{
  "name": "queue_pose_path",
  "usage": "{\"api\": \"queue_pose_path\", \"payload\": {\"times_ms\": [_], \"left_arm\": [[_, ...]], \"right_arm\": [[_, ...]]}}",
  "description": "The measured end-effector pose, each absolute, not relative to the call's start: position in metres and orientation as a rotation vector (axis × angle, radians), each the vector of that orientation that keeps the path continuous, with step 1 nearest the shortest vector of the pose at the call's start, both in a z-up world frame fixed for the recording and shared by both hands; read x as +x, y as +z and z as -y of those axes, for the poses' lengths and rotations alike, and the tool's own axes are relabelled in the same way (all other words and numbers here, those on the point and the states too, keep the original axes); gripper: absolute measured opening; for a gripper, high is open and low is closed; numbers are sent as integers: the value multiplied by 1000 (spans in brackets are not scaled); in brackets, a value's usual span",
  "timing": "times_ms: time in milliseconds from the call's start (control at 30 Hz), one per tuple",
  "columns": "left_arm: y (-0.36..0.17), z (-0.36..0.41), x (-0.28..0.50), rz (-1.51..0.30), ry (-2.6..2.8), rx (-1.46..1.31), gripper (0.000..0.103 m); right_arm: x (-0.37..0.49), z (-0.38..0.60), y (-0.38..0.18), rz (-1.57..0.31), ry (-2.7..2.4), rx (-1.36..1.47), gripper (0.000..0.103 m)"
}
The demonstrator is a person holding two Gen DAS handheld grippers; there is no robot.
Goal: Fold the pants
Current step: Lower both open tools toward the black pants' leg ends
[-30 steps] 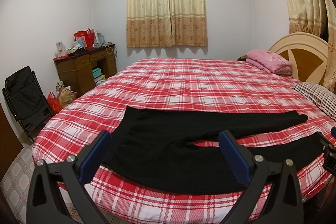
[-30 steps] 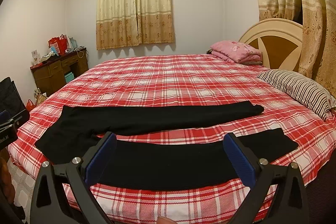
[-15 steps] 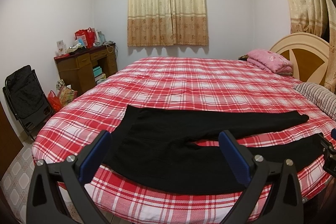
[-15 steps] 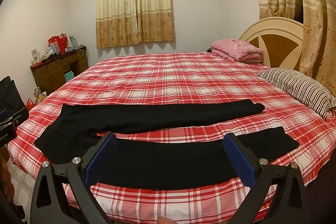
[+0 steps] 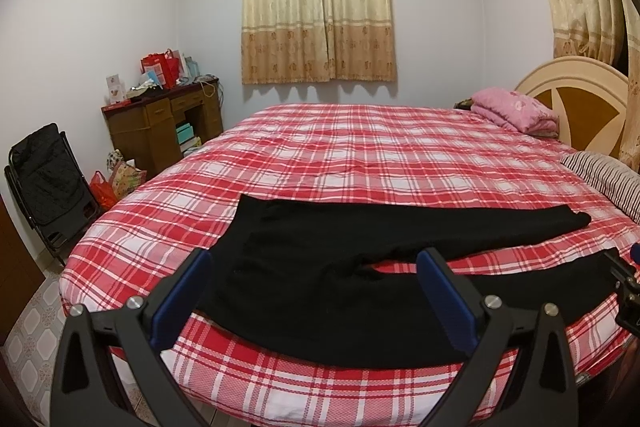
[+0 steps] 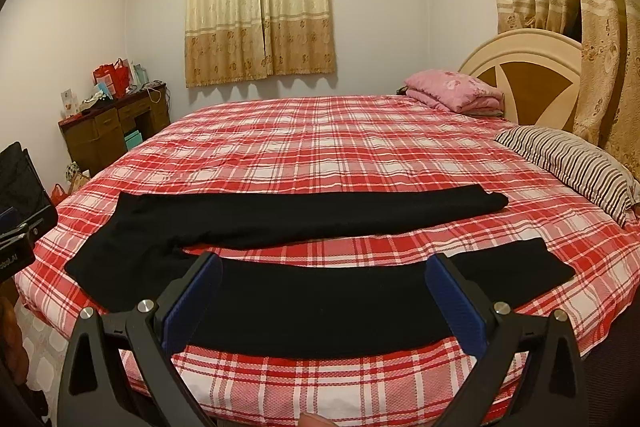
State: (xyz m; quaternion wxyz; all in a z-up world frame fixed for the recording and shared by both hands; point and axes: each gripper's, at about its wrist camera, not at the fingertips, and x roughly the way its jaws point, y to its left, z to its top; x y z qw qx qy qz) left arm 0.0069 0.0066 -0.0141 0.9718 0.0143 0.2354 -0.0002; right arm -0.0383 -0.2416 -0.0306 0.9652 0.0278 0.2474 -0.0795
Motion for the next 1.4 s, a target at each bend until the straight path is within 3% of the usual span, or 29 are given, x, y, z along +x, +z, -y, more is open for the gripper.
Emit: {"api": "queue_pose_path", "payload": {"times_ms": [333, 667, 867, 933, 1000, 1133, 1233, 1400], "left_arm": [[-41, -14, 65, -528, 14, 101, 103], [-79, -116, 190, -670, 117, 81, 101], [-91, -131, 243, -750, 38, 58, 86], [-99, -131, 264, -794, 28, 57, 76], [-110, -131, 288, -836, 21, 79, 74], [-129, -136, 324, -903, 26, 94, 58], [-137, -137, 339, -936, -9, 68, 55], [-151, -133, 353, -993, -43, 65, 29]], "right_arm": [[-16, 247, -58, -574, -131, 53, 102], [13, 268, -97, -641, -66, 105, 102], [37, 282, -116, -687, -63, 153, 102], [44, 284, -120, -699, -72, 144, 102], [47, 288, -121, -706, -77, 134, 102], [51, 299, -118, -705, -106, 103, 102], [53, 312, -112, -695, -136, 76, 102], [62, 343, -101, -674, -174, 64, 102]]}}
